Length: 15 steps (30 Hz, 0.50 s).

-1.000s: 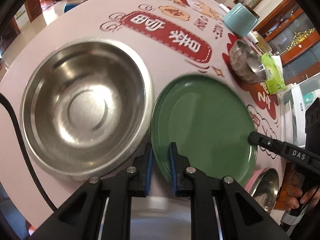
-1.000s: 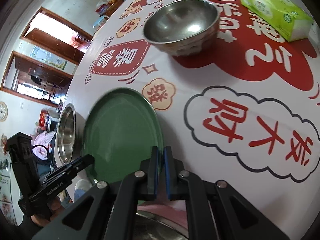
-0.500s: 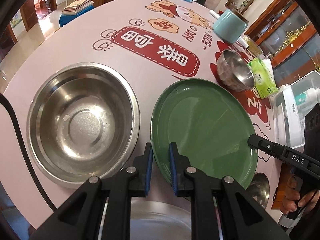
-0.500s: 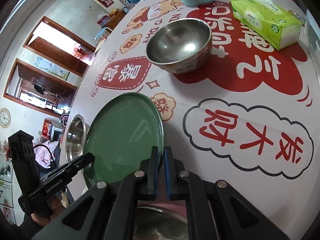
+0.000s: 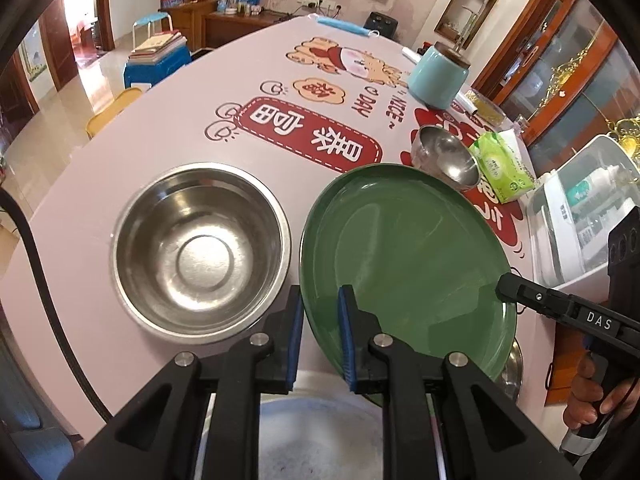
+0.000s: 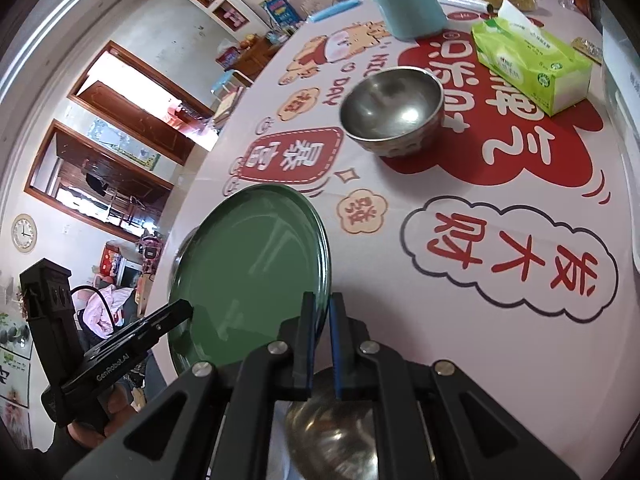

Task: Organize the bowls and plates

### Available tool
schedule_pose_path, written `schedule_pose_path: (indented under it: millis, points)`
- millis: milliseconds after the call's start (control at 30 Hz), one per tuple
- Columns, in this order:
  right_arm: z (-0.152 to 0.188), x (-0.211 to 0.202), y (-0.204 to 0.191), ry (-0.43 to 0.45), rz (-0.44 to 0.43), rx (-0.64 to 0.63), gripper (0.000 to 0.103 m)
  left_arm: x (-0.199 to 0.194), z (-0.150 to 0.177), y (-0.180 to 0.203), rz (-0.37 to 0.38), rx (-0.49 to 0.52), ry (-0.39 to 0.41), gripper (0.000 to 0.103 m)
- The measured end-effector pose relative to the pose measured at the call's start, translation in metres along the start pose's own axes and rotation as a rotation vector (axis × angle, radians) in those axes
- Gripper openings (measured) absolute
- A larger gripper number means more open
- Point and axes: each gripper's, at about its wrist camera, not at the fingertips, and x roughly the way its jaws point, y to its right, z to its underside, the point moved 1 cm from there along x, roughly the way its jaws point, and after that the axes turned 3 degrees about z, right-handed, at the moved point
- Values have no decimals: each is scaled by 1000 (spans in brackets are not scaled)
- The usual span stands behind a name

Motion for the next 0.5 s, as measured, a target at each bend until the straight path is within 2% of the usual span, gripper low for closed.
schedule_pose_path:
  millis: [500]
  points:
    - [51, -38, -29, 61, -11, -32, 7, -57, 37, -4, 5, 50, 46, 15]
